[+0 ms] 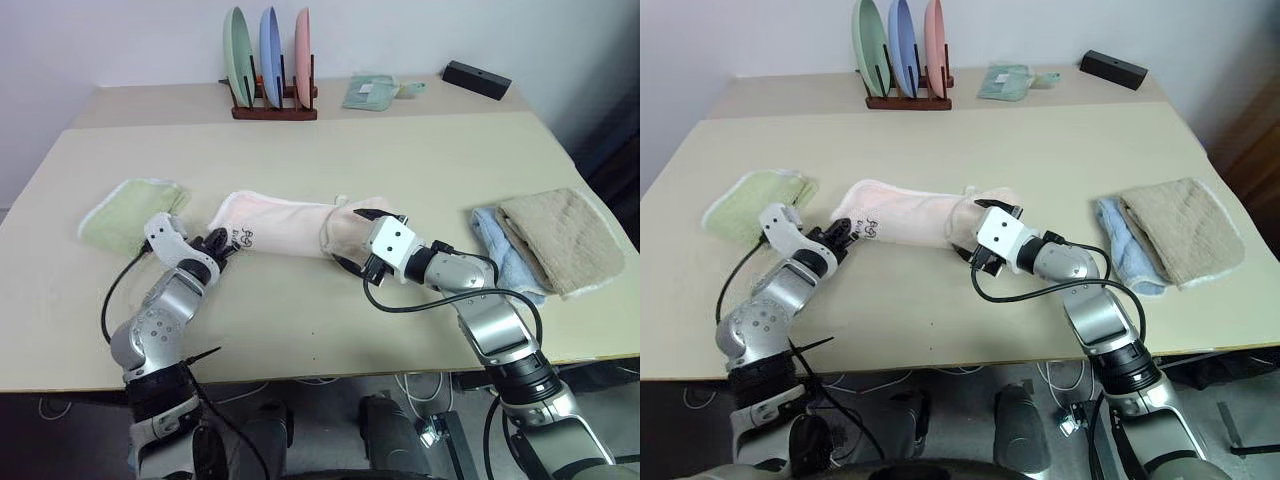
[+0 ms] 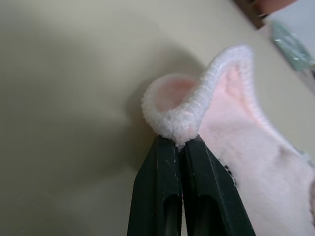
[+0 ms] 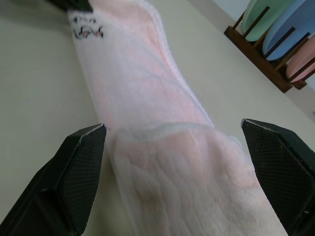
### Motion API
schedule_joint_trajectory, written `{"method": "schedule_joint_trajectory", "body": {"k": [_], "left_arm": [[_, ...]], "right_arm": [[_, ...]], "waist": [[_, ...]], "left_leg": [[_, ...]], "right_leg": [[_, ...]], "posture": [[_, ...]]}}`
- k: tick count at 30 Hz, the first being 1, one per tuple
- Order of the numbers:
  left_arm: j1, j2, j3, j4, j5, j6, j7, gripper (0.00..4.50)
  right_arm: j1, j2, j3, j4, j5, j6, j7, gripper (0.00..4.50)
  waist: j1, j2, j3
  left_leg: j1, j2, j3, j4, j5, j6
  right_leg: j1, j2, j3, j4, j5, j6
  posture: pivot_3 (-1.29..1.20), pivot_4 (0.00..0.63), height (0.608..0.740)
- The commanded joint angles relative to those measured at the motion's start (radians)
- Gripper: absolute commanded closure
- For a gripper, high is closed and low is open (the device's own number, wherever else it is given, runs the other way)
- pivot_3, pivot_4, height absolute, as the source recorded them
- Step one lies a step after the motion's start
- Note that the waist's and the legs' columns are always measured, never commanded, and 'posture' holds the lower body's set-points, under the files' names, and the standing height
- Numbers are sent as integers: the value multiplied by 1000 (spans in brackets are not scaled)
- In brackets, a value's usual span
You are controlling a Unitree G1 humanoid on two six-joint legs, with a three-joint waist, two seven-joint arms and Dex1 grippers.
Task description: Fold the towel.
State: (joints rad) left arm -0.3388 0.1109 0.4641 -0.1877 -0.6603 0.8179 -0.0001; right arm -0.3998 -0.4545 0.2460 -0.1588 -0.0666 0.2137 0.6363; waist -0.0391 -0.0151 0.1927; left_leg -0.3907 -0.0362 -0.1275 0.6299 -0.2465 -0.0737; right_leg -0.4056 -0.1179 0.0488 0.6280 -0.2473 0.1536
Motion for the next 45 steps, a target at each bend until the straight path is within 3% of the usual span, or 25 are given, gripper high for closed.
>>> {"method": "schedule_joint_trajectory", "body": {"k": [1,8,10,14,18,26,32,35,41,43,45], "left_arm": [[19,90,-44,-79,21,-71,-106,4403],[-52,229,-261,-113,100,-156,-304,4403],[-88,251,-379,-117,146,-194,-389,4403],[-178,215,-606,-82,222,-238,-502,4403],[-233,170,-748,2,300,-315,-596,4403],[-310,71,-843,234,447,-354,-580,4403],[-284,44,-837,249,453,-329,-615,4403],[-256,33,-803,206,400,-288,-642,3608],[-228,30,-668,67,292,-242,-631,700],[-207,61,-623,17,270,-215,-624,700],[-178,98,-573,-24,257,-200,-611,644]], "right_arm": [[-11,-11,-19,-28,-2,-6,3,0],[-6,-24,-51,-8,13,-1,-3,0],[5,-36,-65,-7,13,-2,-4,0],[38,-70,-99,-6,3,3,-16,0],[67,-124,-142,29,-40,12,-55,0],[145,-201,-245,2,-27,15,-58,0],[169,-193,-244,-30,-32,31,-68,0],[166,-188,-235,-34,-36,34,-71,0],[154,-202,-238,-28,-35,30,-61,0],[151,-216,-244,-32,-32,35,-49,0],[151,-233,-251,-38,-27,72,-30,547]], "waist": [[-1,0,0],[18,0,0],[25,0,0],[29,0,0],[18,0,0],[26,0,0],[23,0,0],[24,0,0],[24,0,0],[22,0,0],[21,1,0]], "left_leg": [[0,0,0,0,0,0],[-1,0,0,1,0,0],[-1,0,0,1,0,0],[-2,0,0,0,0,0],[-1,0,1,-1,0,0],[-2,0,1,0,0,1],[-2,0,1,0,-1,1],[-2,0,1,0,-1,1],[-2,0,1,0,-1,1],[-2,0,1,0,-1,1],[-1,0,1,0,-1,1]], "right_leg": [[0,0,0,0,0,0],[1,0,0,-1,0,0],[1,0,0,-1,0,0],[1,0,0,-4,0,0],[1,0,0,-7,0,0],[2,0,0,-8,0,0],[2,0,0,-8,0,0],[2,0,0,-8,0,1],[2,0,0,-8,0,0],[2,0,0,-8,0,0],[2,0,0,-8,0,1]], "posture": [[0,150,740],[0,150,740],[0,150,740],[0,150,740],[0,150,740],[0,150,740],[0,150,740],[0,150,740],[0,150,740],[0,150,740],[0,150,740]]}}
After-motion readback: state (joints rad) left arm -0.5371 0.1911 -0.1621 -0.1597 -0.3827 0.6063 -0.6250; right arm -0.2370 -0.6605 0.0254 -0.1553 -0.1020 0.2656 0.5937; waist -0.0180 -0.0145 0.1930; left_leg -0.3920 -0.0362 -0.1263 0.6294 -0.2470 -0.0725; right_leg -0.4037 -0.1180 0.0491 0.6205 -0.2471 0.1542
